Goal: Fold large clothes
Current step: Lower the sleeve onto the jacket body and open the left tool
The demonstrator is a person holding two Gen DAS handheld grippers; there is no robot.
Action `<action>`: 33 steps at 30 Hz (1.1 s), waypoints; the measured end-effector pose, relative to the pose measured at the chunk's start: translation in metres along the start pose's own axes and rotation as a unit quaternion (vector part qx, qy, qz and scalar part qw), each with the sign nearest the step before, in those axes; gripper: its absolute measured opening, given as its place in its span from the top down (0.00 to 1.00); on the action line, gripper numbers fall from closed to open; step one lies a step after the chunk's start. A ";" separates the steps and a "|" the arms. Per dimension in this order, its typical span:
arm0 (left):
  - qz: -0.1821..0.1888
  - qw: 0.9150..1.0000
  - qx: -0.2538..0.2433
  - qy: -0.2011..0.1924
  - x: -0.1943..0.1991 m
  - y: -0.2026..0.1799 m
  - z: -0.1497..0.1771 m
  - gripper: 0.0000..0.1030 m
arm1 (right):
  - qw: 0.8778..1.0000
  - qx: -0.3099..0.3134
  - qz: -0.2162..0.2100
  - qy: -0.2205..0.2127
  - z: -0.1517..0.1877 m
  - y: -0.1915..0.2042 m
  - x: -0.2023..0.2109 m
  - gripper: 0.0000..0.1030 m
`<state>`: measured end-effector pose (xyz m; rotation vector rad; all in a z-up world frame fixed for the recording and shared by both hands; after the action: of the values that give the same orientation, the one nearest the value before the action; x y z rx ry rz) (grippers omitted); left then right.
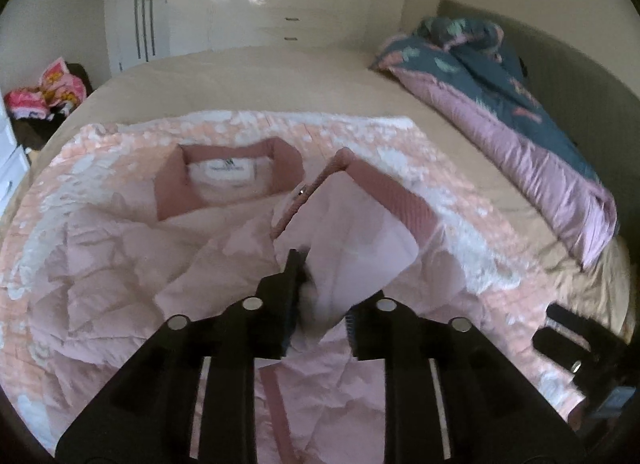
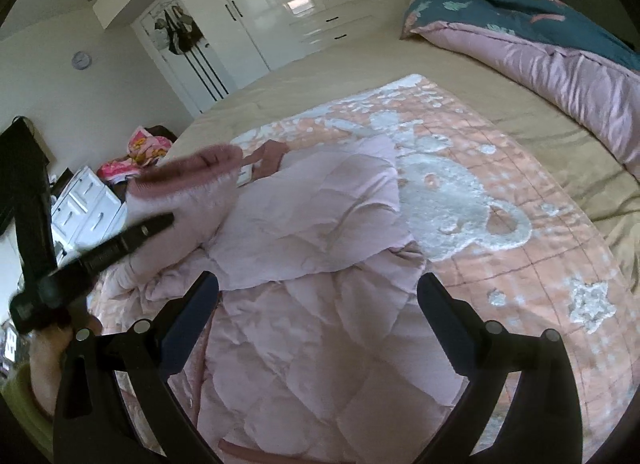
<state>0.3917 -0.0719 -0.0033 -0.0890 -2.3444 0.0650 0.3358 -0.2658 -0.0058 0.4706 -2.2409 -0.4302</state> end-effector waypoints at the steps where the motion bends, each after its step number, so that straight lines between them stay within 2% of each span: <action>1: -0.003 1.000 -0.007 0.007 -0.005 -0.004 0.005 0.86 | 1.000 -0.003 0.001 0.001 0.001 -0.002 0.000 0.04; 11: -0.023 0.994 -0.080 0.069 -0.026 -0.021 0.048 0.73 | 1.000 -0.025 -0.004 0.010 0.003 -0.008 0.000 0.04; 13: -0.022 0.992 -0.100 0.076 -0.026 -0.025 0.056 0.63 | 1.000 -0.027 -0.006 0.010 0.002 -0.006 0.000 0.04; 15: -0.009 0.990 -0.108 0.088 -0.027 -0.031 0.063 0.36 | 1.000 -0.027 -0.009 0.010 0.001 -0.003 0.001 0.04; 17: -0.014 0.988 -0.124 0.094 -0.025 -0.034 0.069 0.36 | 1.000 -0.025 -0.010 0.010 0.000 0.000 0.002 0.04; 19: 0.000 0.987 -0.128 0.102 -0.019 -0.035 0.075 0.36 | 1.000 -0.021 -0.008 0.010 -0.001 0.003 0.003 0.04; 21: 0.011 0.986 -0.129 0.102 -0.011 -0.033 0.078 0.25 | 1.000 -0.018 -0.008 0.010 -0.001 0.006 0.003 0.04; 27: 0.023 0.992 -0.095 0.086 0.021 0.004 0.075 0.11 | 1.000 -0.019 -0.011 0.022 0.002 0.018 -0.007 0.04; 33: -0.015 0.997 -0.048 0.062 0.044 0.073 0.059 0.09 | 0.998 -0.019 -0.030 0.058 0.018 0.044 -0.038 0.04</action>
<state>0.3218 0.0037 -0.0188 -0.1014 -2.2228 -0.0676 0.3373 -0.2077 -0.0213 0.5303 -2.1081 -0.4630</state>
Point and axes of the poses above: each gripper's, at about its wrist camera, not at the fingertips, and x roughly against the way its jaws point, y to its left, z to its underside, the point moved 7 cm from there along -x, roughly the way its jaws point, and after that the axes turned 2 degrees about -z, right-handed, at the moved point
